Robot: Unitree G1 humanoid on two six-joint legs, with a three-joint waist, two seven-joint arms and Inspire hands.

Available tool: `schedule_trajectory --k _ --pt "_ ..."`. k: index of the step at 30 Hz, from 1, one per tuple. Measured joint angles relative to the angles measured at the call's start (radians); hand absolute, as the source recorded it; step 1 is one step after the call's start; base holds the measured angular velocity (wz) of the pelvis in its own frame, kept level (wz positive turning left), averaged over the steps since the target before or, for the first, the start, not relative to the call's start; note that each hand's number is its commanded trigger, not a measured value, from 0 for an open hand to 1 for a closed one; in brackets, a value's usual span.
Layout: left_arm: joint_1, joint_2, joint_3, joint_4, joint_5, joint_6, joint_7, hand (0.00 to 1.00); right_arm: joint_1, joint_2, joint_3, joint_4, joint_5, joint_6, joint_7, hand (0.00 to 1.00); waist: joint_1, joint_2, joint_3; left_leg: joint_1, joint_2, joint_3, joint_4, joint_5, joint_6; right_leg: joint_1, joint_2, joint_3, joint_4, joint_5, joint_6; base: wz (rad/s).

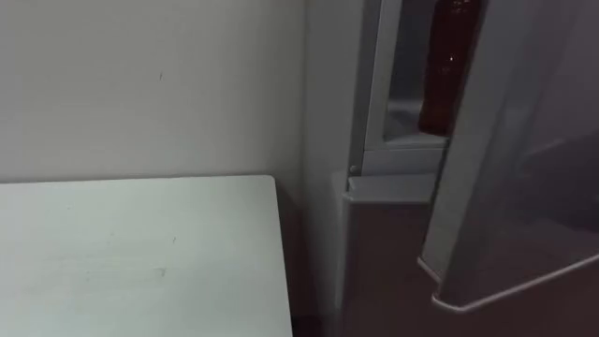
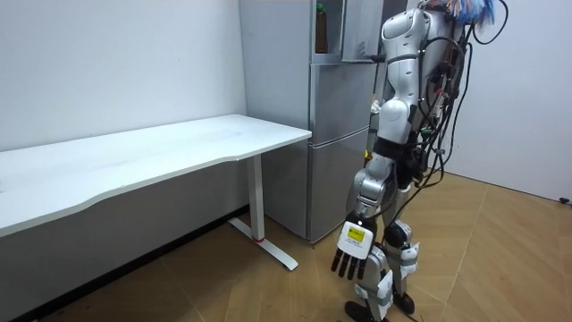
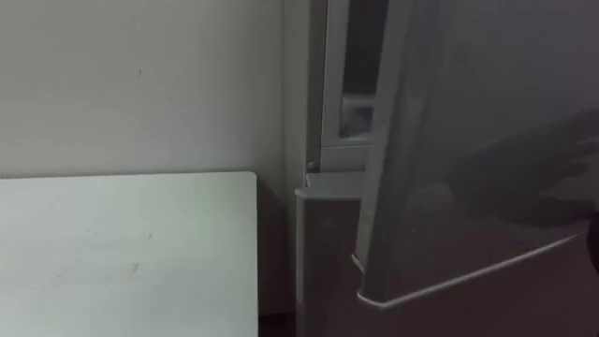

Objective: Put the bottle in the upper fridge

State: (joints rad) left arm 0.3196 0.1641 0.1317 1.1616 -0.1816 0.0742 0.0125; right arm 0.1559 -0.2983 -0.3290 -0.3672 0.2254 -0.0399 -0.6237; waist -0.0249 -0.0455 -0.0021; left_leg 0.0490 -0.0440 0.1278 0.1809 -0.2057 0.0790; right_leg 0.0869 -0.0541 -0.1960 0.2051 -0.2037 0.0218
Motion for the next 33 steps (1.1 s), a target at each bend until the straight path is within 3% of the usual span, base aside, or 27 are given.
schedule_trajectory --k 9,23,29,33 --pt "-0.002 -0.012 -0.019 -0.004 0.021 0.012 -0.004 0.0 -0.026 0.026 0.076 -0.004 0.0 0.021 0.08 0.0 0.007 0.006 -0.0007 -0.004 0.001 0.0 0.004 0.0 0.0 -0.001 0.0 -0.002 -0.001 0.002 0.0 0.0" --pt "-0.002 -0.023 -0.02 -0.004 0.029 0.028 -0.004 0.0 -0.065 0.034 0.134 -0.004 0.004 0.045 0.185 0.0 0.006 0.009 -0.0027 -0.006 0.001 -0.003 0.007 0.0 0.0 0.001 0.0 -0.002 -0.002 0.004 0.0 0.0" --pt "-0.006 -0.023 -0.02 -0.003 0.044 0.029 -0.004 0.0 -0.07 0.041 0.141 -0.004 -0.004 0.046 0.19 0.0 0.006 0.002 -0.0024 -0.01 0.0 -0.009 0.009 0.0 0.0 0.001 0.0 -0.009 -0.002 0.004 0.0 0.02" --pt "-0.019 -0.021 -0.06 -0.003 0.046 0.027 -0.008 0.0 -0.077 0.043 0.153 -0.002 -0.041 0.051 0.187 0.0 0.006 0.004 -0.0013 -0.011 0.001 -0.01 0.01 0.0 0.0 0.001 0.0 -0.012 -0.001 0.004 0.0 0.0"
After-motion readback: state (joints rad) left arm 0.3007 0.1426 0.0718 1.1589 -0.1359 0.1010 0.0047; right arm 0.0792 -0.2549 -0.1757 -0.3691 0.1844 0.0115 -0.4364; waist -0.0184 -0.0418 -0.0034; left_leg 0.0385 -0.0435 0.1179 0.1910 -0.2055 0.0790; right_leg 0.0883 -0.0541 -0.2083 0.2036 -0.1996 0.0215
